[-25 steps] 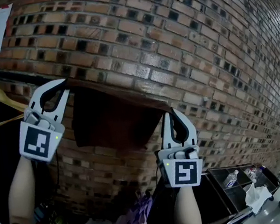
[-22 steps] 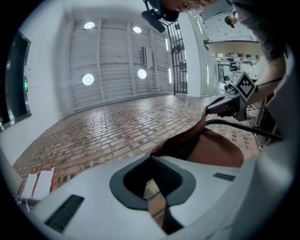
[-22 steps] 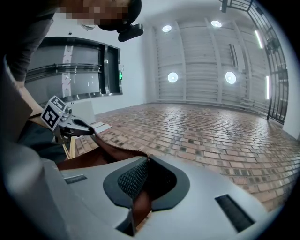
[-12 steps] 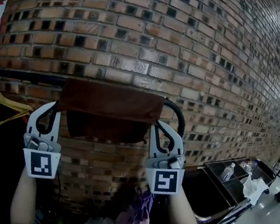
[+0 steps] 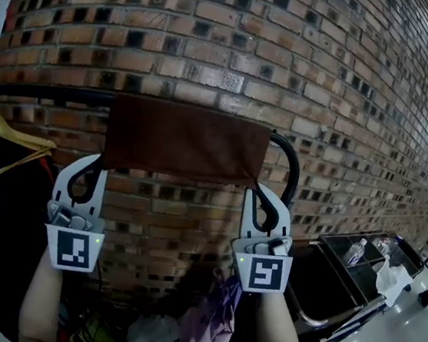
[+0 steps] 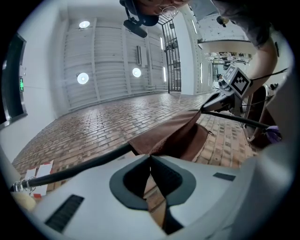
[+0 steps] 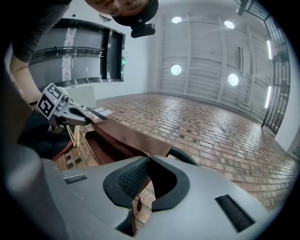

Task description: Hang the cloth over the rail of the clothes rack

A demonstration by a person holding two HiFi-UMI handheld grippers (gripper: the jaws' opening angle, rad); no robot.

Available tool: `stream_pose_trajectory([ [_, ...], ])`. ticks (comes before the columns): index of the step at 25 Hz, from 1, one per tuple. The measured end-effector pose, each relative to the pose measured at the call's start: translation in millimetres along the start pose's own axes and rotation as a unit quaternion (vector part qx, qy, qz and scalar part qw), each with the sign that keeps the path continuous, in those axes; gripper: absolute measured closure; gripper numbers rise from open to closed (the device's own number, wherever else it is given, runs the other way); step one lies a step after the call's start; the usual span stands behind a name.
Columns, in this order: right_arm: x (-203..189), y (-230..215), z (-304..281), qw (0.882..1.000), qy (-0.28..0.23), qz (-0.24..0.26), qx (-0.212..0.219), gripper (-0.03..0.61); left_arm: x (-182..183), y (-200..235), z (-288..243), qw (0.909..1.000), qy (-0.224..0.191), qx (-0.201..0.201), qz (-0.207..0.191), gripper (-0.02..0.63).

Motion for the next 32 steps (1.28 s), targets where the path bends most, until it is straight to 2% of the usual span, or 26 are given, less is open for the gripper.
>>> stream_pose_trajectory([
  [3,-7,3,2,1.0,0.004,-0.005,0.006,0.54,-4,-3,1,0.9999,0.005,-0.002,0.011,0.575],
  [8,-17,5,6,0.998,0.006,-0.053,0.021,0.534,-7,-12,4,0.9994,0.006,-0.002,0.034,0.569],
  [10,-20,7,7,0.997,0.01,-0.071,0.034,0.514,-9,-15,5,0.999,0.009,-0.001,0.044,0.518],
  [13,-26,14,11,0.995,0.025,-0.082,0.045,0.44,-18,-16,10,0.9987,0.022,-0.007,0.045,0.437],
  [17,-41,26,28,0.991,0.033,-0.127,0.033,0.426,-36,-24,28,0.9953,0.036,-0.001,0.09,0.437],
  [18,-45,30,34,0.989,0.033,-0.14,0.03,0.426,-40,-28,35,0.9934,0.043,0.001,0.106,0.446],
  [19,-49,36,39,0.988,0.034,-0.15,0.027,0.426,-43,-33,41,0.9908,0.048,0.004,0.126,0.483],
  [20,-52,44,44,0.987,0.036,-0.156,0.025,0.435,-46,-36,48,0.9874,0.052,0.007,0.149,0.558],
  [21,-54,52,48,0.986,0.038,-0.159,0.024,0.451,-48,-40,53,0.984,0.054,0.009,0.169,0.601],
  [25,-57,80,66,0.982,0.039,-0.186,0.023,0.541,-47,-60,75,0.9757,0.069,0.006,0.208,0.601],
  [30,-45,98,79,0.969,-0.011,-0.243,0.028,0.543,-51,-92,100,0.9559,0.12,-0.006,0.268,0.601],
  [32,-48,105,84,0.968,0.004,-0.25,0.033,0.543,-51,-102,107,0.9478,0.133,-0.006,0.29,0.601],
])
Point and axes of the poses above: the fingertips, and each gripper's own axes: z backward along the fingers, y to its left, x out of its top, the point moved 6 cm from there along z, backward along the fingers, and after that the axes turned 4 degrees about x, right-handed, at the moved point
